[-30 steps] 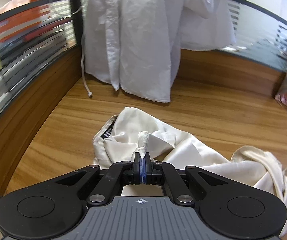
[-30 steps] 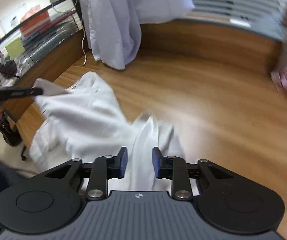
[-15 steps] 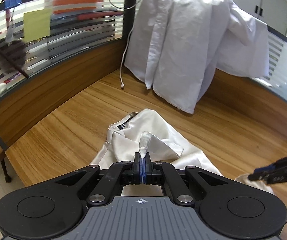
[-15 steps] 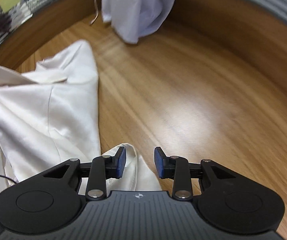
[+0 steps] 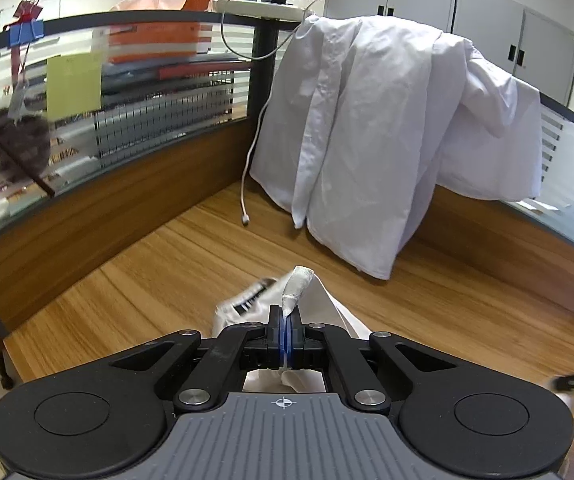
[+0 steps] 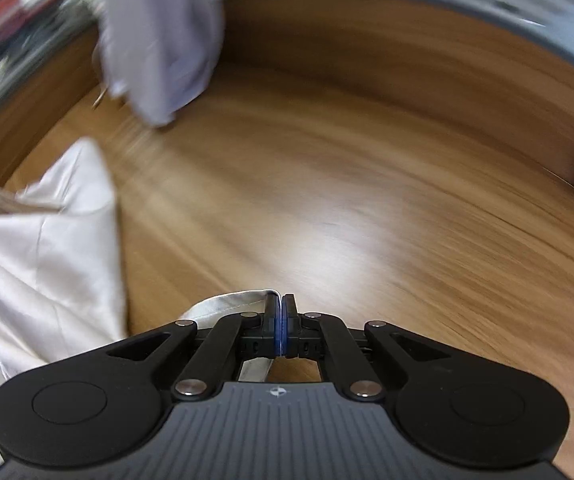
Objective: Fold clothes
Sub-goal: 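Lift the cream shirt high with both grippers and shake it out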
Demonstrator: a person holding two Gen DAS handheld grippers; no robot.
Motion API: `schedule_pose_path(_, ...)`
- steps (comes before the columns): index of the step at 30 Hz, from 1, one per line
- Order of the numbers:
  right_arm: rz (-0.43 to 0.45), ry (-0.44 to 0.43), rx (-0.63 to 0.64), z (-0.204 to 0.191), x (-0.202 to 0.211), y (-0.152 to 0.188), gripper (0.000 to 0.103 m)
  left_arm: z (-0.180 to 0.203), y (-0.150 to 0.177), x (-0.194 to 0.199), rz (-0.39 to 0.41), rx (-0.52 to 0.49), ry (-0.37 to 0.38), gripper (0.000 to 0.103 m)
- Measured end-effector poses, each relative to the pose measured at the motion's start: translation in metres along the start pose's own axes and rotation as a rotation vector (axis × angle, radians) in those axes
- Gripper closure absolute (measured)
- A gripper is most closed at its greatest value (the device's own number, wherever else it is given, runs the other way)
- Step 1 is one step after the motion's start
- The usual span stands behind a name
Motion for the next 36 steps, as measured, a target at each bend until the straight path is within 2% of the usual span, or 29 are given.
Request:
schedule_pose_path(7, 0.09, 0.074, -0.252, 0.053, 0.076, 0.064, 0.102, 0.006, -0.023, -0.018, -0.068, -0.047, 0.024, 0.1)
schedule_pose_path(12, 0.13, 0.121, -0.37, 0.057, 0.108, 0.116, 0.101, 0.023, -0.035, -0.027, -0.084, -0.144, 0.078, 0.1)
schedule_pose_path(16, 0.18, 0.137, -0.404, 0.038, 0.121, 0.152, 0.098, 0.036, -0.041, -0.033, -0.092, -0.21, 0.13, 0.1)
schedule_pose_path(20, 0.231, 0.151, -0.403, 0.003, 0.123, 0.179, 0.094, 0.046, -0.04, -0.04, -0.099, -0.268, 0.166, 0.1)
schedule_pose_path(23, 0.232, 0.134, -0.406, -0.024, 0.117, 0.196, 0.089, 0.049, -0.04, -0.042, -0.103, -0.295, 0.18, 0.1)
schedule_pose_path(27, 0.199, 0.058, -0.422, -0.054, 0.094, 0.216, 0.08, 0.049, -0.042, -0.043, -0.091, -0.323, 0.191, 0.1)
schedule_pose_path(31, 0.154, 0.008, -0.417, -0.076, 0.068, 0.229, 0.066, 0.048, -0.042, -0.044, -0.081, -0.338, 0.205, 0.1)
schedule_pose_path(36, 0.143, -0.042, -0.437, -0.088, 0.049, 0.235, 0.066, 0.048, -0.043, -0.043, -0.064, -0.358, 0.224, 0.1)
Point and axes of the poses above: each gripper's, at about its wrist camera, not at the fingertips, and x roughly against the way its jaws point, z to its right, y to its underside, the point moved 4 cm from there along -x, roughly the way its jaws point, and after that the axes turned 2 degrees about -y, right-handed, at the moved point
